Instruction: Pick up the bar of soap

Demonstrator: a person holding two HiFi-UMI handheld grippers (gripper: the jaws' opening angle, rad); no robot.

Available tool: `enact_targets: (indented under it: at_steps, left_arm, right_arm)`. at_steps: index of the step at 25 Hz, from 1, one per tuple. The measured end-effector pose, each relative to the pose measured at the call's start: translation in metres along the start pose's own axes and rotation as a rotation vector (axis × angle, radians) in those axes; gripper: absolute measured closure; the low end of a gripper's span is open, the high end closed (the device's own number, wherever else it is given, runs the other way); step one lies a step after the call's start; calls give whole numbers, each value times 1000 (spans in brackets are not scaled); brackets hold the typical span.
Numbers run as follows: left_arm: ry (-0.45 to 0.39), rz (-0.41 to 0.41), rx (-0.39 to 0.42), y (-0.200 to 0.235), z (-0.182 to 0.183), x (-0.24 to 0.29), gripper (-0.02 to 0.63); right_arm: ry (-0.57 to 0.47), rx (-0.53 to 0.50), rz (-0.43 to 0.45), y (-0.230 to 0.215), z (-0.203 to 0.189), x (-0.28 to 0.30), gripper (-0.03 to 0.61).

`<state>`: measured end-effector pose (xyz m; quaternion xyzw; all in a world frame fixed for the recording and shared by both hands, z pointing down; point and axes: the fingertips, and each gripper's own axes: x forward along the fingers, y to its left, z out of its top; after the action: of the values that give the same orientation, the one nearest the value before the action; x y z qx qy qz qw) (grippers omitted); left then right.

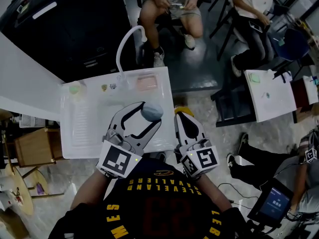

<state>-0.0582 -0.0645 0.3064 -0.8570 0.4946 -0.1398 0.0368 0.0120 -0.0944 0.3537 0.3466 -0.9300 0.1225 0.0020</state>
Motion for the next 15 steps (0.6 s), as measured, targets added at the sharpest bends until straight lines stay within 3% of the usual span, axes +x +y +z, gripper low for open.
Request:
enact_targets:
  at_steps: [15]
  left_arm:
    - [5,-19,1,0,-6,3,350]
  right_arm:
    - [9,-17,-12,0,-1,2,557]
